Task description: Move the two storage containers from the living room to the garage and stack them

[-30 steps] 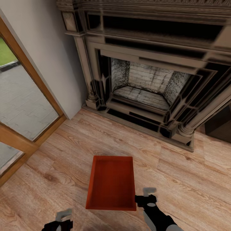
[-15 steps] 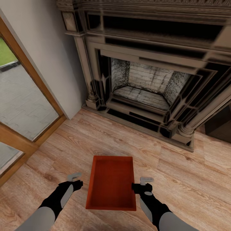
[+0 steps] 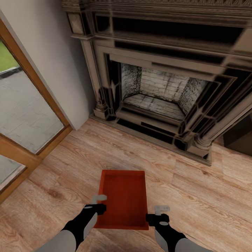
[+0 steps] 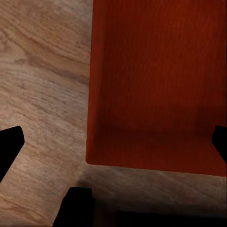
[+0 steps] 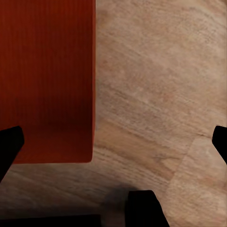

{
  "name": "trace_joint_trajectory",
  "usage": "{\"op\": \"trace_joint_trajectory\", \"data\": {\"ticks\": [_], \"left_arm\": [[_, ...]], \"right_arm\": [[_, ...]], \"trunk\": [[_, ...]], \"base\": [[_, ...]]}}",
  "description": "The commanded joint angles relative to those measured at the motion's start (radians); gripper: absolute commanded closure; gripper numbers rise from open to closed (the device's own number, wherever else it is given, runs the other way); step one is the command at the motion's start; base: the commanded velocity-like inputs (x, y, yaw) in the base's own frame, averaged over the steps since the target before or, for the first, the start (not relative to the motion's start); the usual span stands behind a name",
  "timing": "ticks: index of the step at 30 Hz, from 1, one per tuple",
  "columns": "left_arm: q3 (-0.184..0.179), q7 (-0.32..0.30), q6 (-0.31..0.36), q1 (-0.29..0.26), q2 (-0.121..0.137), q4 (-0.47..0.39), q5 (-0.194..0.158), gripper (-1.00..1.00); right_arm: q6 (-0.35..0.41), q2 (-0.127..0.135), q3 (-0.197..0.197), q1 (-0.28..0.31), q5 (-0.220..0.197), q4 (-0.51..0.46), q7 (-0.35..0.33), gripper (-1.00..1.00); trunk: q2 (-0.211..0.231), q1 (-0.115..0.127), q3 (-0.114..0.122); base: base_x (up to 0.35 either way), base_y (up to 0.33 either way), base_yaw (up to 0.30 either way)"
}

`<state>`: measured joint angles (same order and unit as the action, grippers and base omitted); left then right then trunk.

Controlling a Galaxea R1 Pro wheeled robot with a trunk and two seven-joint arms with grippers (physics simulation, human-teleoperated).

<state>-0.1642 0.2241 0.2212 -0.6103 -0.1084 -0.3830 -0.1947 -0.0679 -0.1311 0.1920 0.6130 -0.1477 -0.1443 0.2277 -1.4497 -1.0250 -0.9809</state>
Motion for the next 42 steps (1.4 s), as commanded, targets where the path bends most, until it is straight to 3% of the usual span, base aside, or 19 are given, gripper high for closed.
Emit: {"op": "trace_joint_trajectory", "data": {"ticks": [1, 22, 28, 32, 39, 42], "left_arm": [[-0.01, 0.01, 0.003, 0.0, -0.003, 0.002, -0.01, -1.0], [-0.008, 0.015, -0.002, 0.0, -0.001, 0.006, -0.019, -1.0], [-0.006, 0.02, -0.001, 0.0, 0.001, 0.009, -0.021, -1.0], [-0.005, 0.09, -0.002, 0.0, 0.014, 0.007, -0.022, -1.0], [-0.005, 0.1, -0.002, 0.0, 0.019, 0.012, -0.022, -1.0], [-0.006, 0.1, -0.002, 0.0, 0.034, 0.013, -0.022, -1.0]], "right_arm": [[-0.007, 0.0, 0.009, 0.001, -0.012, 0.004, 0.004, -1.0], [-0.009, 0.001, 0.007, 0.001, -0.011, 0.0, 0.004, -1.0], [-0.01, 0.0, 0.008, 0.001, -0.01, -0.007, 0.004, -1.0], [-0.01, -0.016, 0.012, 0.001, -0.001, -0.031, 0.003, -1.0], [-0.006, -0.017, 0.01, 0.001, -0.01, -0.055, -0.006, -1.0], [-0.007, -0.018, 0.01, 0.001, -0.011, -0.056, -0.016, -1.0]], "trunk": [[0.0, 0.0, -0.001], [0.0, 0.0, -0.001], [-0.042, -0.023, -0.019], [-0.07, -0.038, -0.032], [-0.119, -0.065, -0.054], [-0.14, -0.077, -0.063]], "base": [[0.0, 0.0, 0.0], [0.0, 0.0, 0.0], [0.0, 0.0, 0.0], [0.0, 0.0, 0.0], [0.0, 0.0, 0.0], [0.0, 0.0, 0.0]]}}
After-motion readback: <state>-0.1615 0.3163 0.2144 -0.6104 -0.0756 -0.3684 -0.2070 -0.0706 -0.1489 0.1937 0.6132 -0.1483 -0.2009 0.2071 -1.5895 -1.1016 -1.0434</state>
